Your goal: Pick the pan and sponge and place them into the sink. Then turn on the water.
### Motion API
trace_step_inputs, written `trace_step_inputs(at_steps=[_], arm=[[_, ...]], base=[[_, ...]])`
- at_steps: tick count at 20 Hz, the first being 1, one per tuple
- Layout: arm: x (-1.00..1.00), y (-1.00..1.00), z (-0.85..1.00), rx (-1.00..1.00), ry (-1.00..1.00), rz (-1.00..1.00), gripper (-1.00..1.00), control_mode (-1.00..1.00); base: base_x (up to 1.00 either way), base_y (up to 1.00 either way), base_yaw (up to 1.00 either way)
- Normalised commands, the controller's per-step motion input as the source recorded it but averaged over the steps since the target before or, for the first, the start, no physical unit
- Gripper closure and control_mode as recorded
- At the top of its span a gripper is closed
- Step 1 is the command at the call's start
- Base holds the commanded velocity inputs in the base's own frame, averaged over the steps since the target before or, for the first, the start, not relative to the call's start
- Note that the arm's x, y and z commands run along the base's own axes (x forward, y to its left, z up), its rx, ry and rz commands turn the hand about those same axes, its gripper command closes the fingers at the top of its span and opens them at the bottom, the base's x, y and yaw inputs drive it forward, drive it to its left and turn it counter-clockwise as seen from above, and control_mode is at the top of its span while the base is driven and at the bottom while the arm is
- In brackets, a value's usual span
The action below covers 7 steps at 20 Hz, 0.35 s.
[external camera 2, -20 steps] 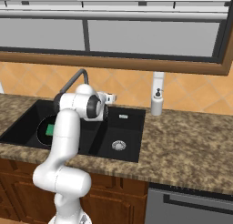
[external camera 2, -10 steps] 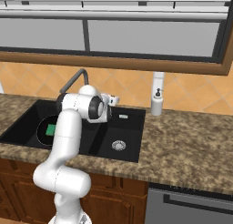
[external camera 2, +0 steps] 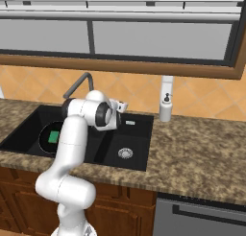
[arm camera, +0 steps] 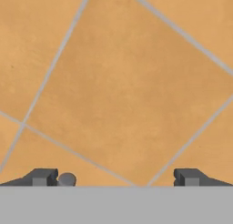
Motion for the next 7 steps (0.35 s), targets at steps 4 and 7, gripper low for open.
trace_step_inputs(at_steps=[4,7], arm=[[0.0,-0.58,0.0,0.0,0.0,0.0,-1.0,-1.0],[0.0,-0.42,0.0,0.0,0.0,0.0,-1.0,-1.0]], base=[[0.0,0.0,0.0],[0.0,0.0,0.0]])
